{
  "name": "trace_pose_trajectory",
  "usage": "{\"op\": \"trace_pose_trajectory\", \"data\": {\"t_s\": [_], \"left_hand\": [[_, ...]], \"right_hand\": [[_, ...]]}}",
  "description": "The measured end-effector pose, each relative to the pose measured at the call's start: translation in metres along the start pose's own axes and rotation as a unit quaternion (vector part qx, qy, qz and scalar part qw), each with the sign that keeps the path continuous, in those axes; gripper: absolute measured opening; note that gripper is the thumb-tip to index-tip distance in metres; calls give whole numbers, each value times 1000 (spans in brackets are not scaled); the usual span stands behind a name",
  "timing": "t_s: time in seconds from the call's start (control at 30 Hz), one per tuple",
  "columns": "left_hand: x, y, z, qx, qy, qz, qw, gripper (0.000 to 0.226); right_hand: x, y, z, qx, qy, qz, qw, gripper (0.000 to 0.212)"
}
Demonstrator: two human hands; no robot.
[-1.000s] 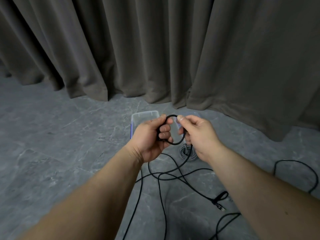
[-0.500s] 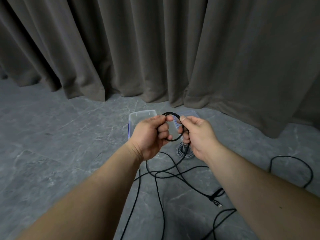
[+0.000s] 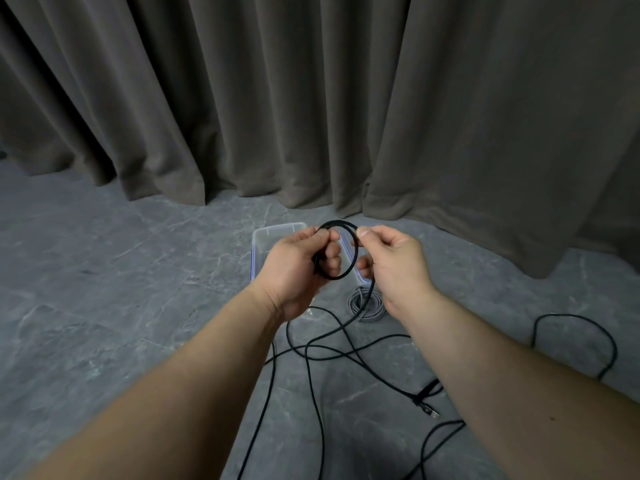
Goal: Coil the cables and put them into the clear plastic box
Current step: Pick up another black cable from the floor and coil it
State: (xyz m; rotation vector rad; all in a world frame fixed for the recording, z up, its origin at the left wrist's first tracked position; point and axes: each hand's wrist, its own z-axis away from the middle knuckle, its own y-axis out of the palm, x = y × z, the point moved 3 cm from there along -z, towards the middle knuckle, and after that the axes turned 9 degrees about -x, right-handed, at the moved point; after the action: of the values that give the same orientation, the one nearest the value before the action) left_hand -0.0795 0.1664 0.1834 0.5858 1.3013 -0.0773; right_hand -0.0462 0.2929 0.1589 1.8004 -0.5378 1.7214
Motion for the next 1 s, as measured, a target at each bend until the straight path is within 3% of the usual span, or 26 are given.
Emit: {"op": "trace_pose_trajectory", "data": {"t_s": [0.23, 0.47, 0.53, 0.6, 0.67, 0.73, 0.83, 0.9, 1.0], "left_hand": [[-2, -2, 2, -17, -34, 25, 999, 28], [-21, -28, -14, -197, 37, 151, 968, 28], [-28, -41, -17, -225, 66, 166, 958, 27], [-30, -44, -17, -220, 96, 143, 960, 24], [-26, -37, -15, -188, 126, 94, 970, 23], [-21, -28, -12, -144, 162, 20, 976, 22], [-17, -23, -7, -100, 200, -121, 967, 19], [-13, -24, -4, -81, 193, -169, 963, 19], [-10, -24, 1, -62, 173, -175, 967, 21]], "right_hand": [[-3, 4, 8, 53, 52, -1, 997, 16], [-14, 1, 11, 113, 50, 86, 989, 18], [-19, -5, 9, 94, 70, 96, 988, 20], [-19, -7, 6, 61, 41, 142, 987, 17], [-9, -1, 5, 70, -58, 259, 962, 13], [7, 12, 12, 142, -127, 328, 925, 15], [27, 22, 19, 231, -130, 391, 881, 30], [38, 21, 19, 259, -122, 370, 884, 35], [49, 16, 18, 268, -106, 209, 935, 31]]}}
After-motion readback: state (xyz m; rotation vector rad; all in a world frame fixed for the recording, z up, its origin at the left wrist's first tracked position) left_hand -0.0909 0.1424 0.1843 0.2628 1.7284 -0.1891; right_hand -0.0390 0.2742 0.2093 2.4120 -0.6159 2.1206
